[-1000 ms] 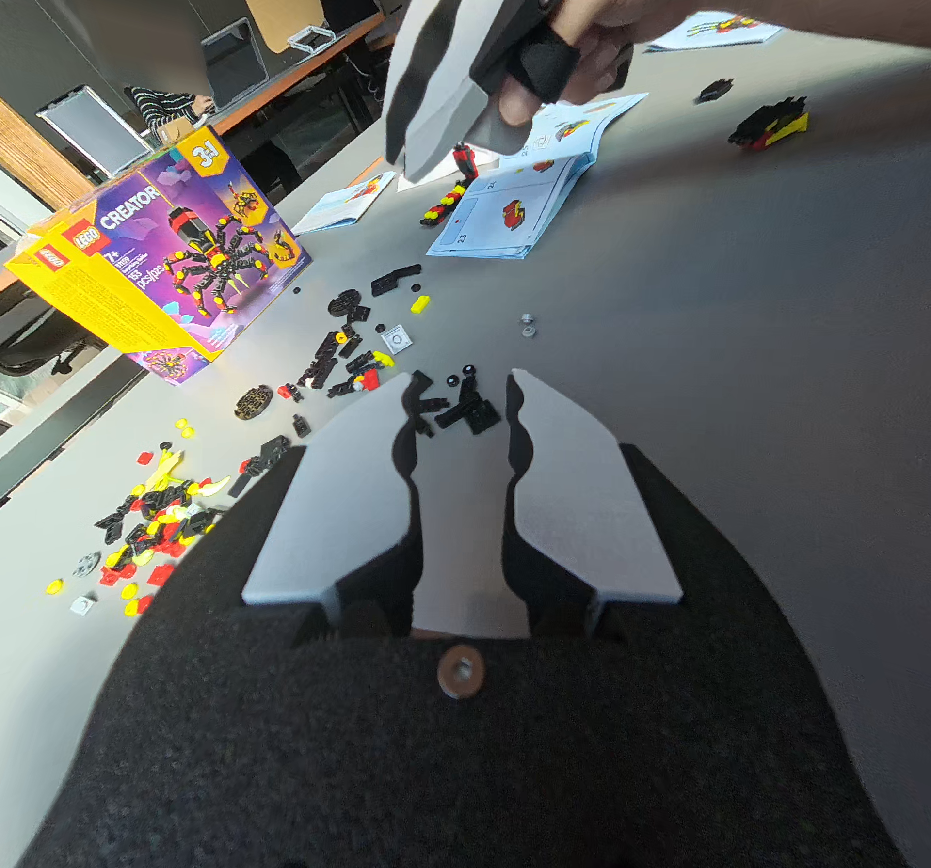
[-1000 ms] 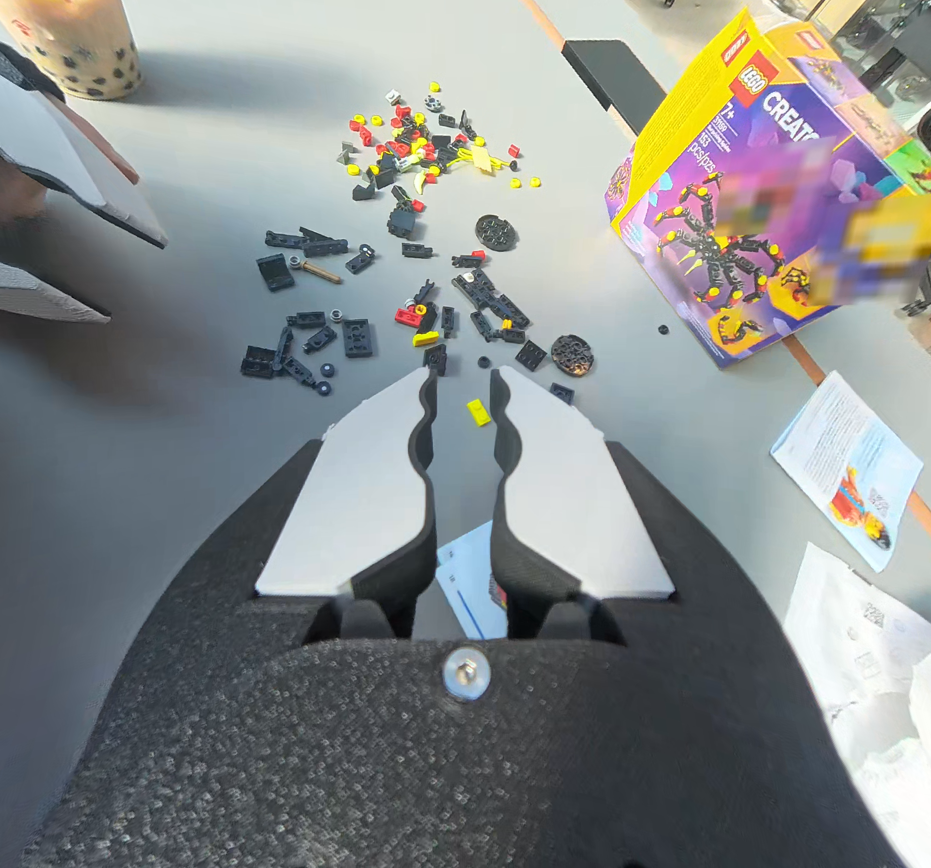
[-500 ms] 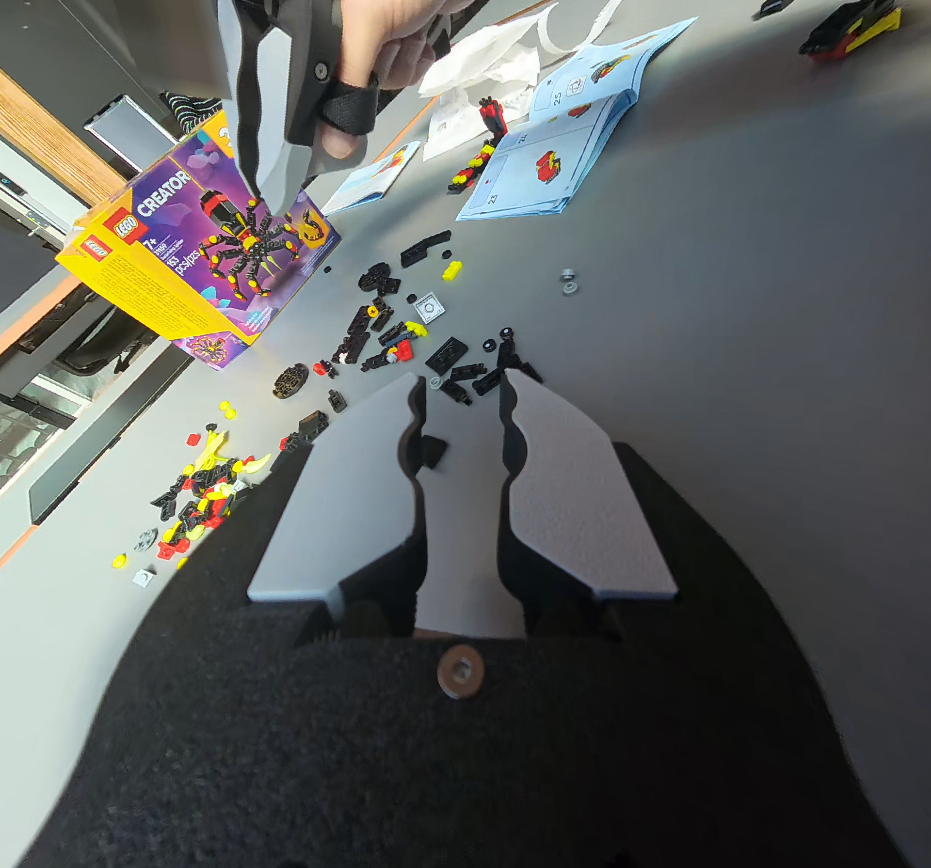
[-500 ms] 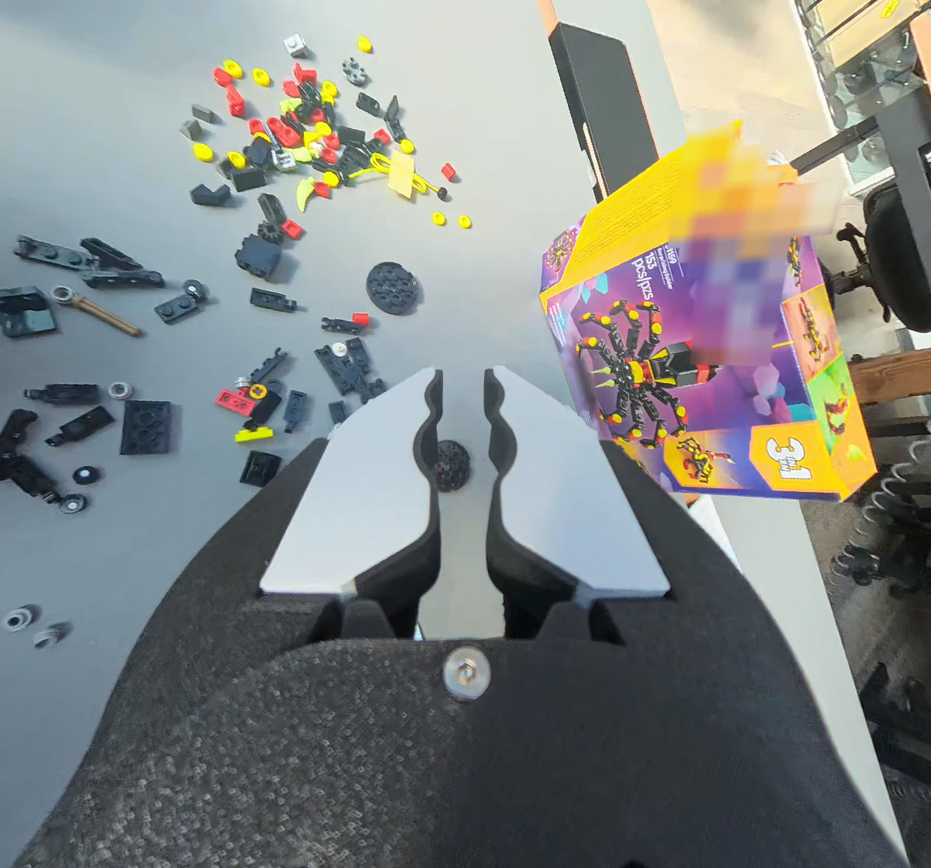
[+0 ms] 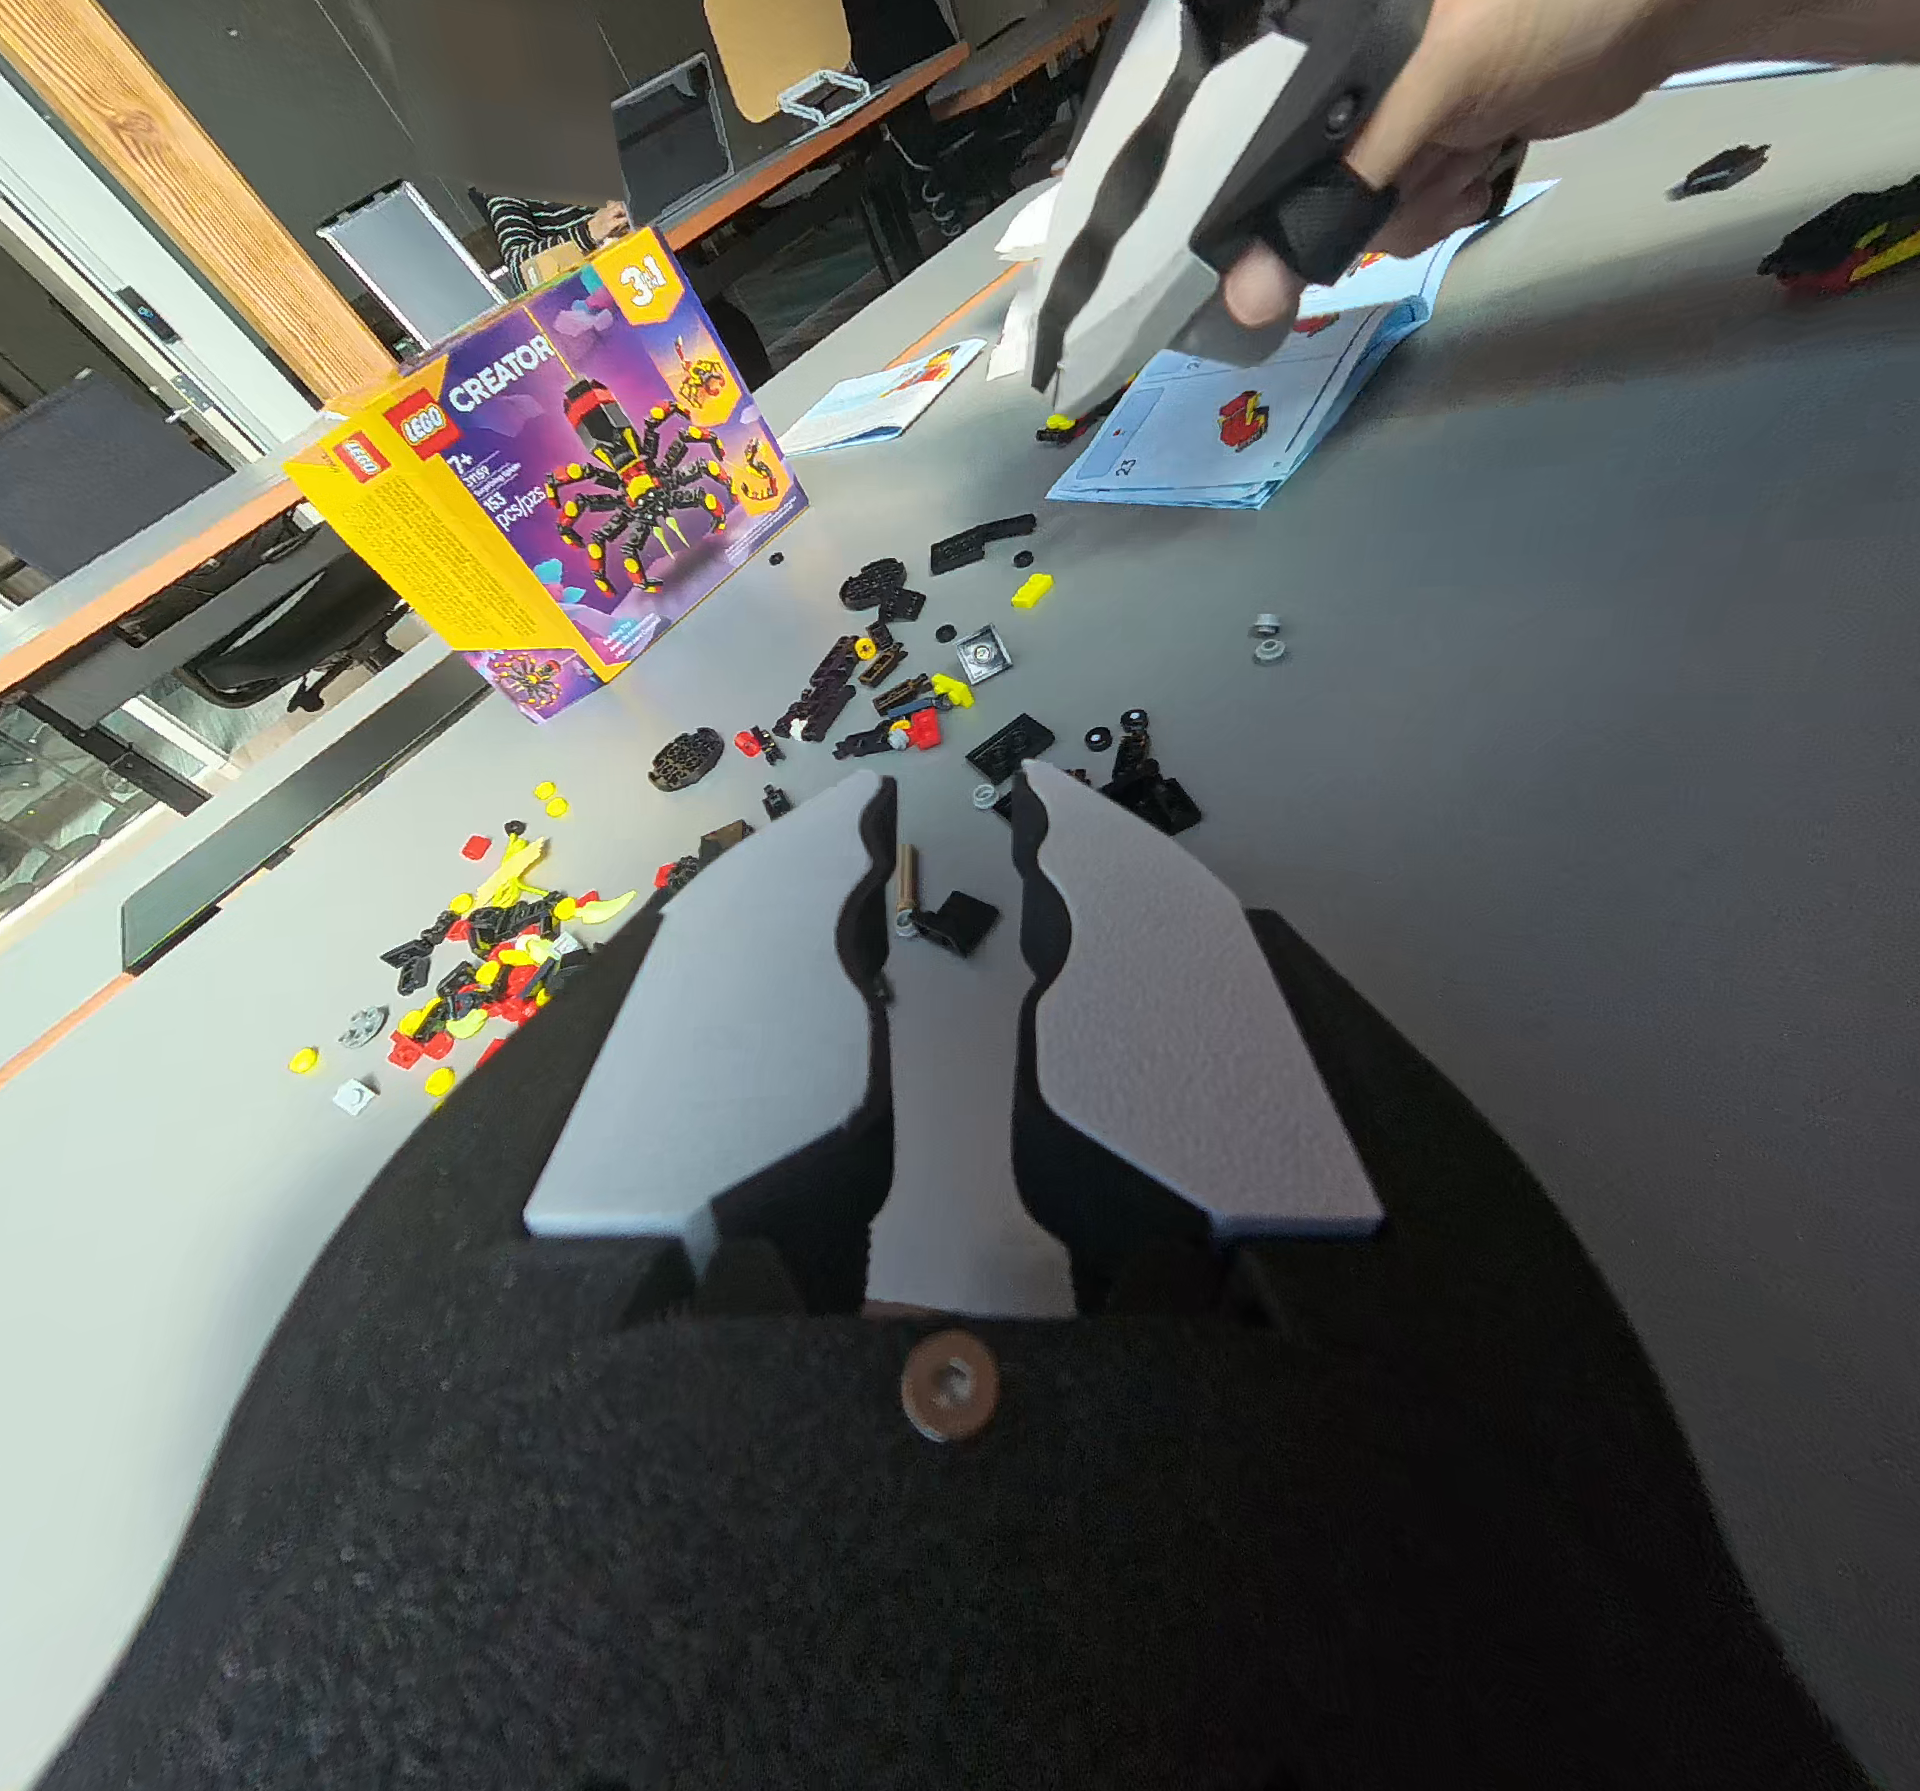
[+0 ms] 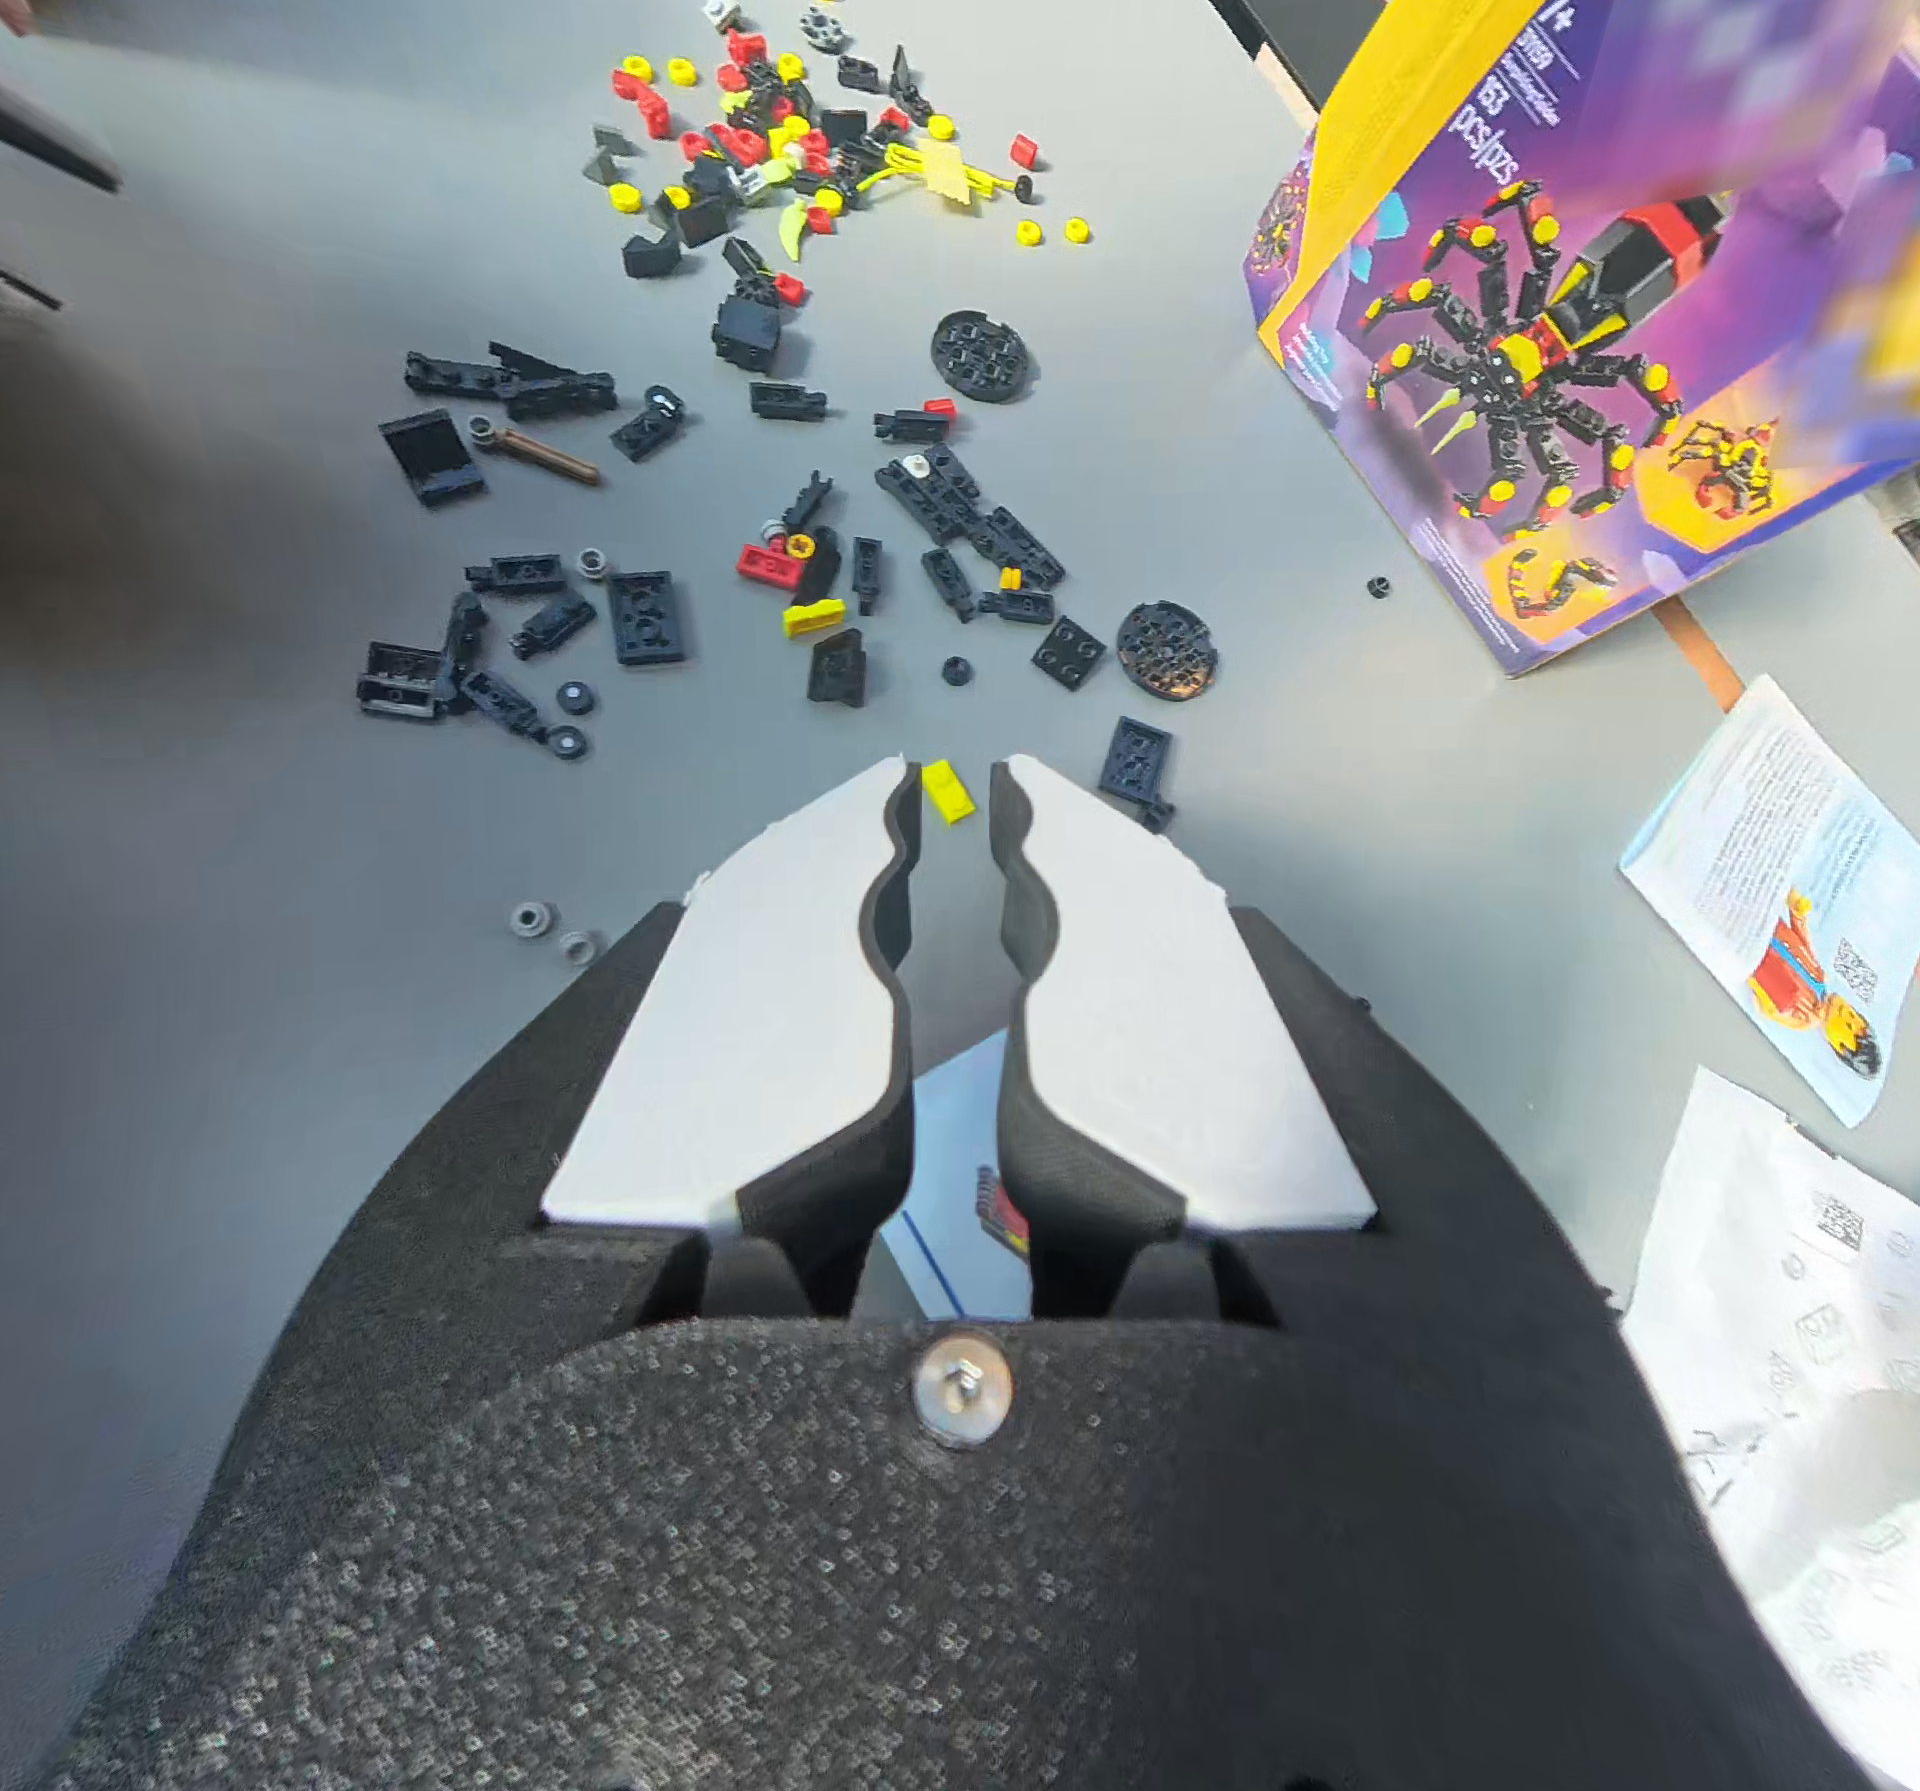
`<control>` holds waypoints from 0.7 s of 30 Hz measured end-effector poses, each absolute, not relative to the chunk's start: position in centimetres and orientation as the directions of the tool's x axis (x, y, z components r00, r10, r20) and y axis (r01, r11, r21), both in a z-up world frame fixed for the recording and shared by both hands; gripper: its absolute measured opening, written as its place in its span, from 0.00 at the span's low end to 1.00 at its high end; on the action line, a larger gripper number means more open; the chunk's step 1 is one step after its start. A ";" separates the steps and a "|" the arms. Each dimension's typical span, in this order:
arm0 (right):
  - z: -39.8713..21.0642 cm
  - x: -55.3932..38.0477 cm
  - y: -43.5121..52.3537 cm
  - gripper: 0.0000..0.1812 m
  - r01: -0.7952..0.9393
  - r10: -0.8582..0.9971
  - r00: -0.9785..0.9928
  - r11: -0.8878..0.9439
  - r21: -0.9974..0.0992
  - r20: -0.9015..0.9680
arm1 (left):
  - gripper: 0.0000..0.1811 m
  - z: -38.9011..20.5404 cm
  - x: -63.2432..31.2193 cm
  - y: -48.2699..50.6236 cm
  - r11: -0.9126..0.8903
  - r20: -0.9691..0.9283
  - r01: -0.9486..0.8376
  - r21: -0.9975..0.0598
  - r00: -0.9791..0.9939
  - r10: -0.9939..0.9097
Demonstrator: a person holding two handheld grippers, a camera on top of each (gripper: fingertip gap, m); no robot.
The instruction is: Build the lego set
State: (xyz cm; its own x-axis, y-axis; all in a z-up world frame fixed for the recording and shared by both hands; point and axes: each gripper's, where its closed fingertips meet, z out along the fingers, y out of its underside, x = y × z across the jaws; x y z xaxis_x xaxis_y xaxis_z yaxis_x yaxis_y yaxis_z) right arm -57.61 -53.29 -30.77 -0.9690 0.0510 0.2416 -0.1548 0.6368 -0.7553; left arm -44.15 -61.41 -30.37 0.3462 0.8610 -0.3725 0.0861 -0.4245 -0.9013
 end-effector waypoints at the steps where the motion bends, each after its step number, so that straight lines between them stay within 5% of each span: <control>1: -30.9 -56.3 -53.5 0.09 -0.172 0.037 -0.967 0.630 -0.757 0.251 | 0.12 -30.1 -44.1 -61.6 -0.415 -0.368 0.080 -0.906 0.331 0.869; 5: -30.3 -51.9 -54.8 0.13 -0.206 0.029 -0.964 0.554 -0.807 0.265 | 0.10 -28.8 -44.0 -62.2 -0.363 -0.337 0.043 -0.931 0.288 0.896; 9: -29.5 -49.4 -56.1 0.05 -0.237 0.036 -0.957 0.475 -0.847 0.288 | 0.00 -27.4 -43.8 -62.1 -0.363 -0.362 -0.046 -0.931 0.259 0.895; 17: -24.8 -46.4 -58.8 0.09 -0.144 -0.008 -0.990 0.139 -0.980 0.144 | 0.01 -24.3 -43.4 -63.0 -0.371 -0.401 -0.224 -0.901 0.104 0.910; 21: -25.0 -46.8 -59.2 0.04 -0.187 0.043 -0.980 0.154 -0.970 0.196 | 0.03 -24.6 -43.6 -63.5 -0.261 -0.291 -0.202 -0.944 0.139 0.946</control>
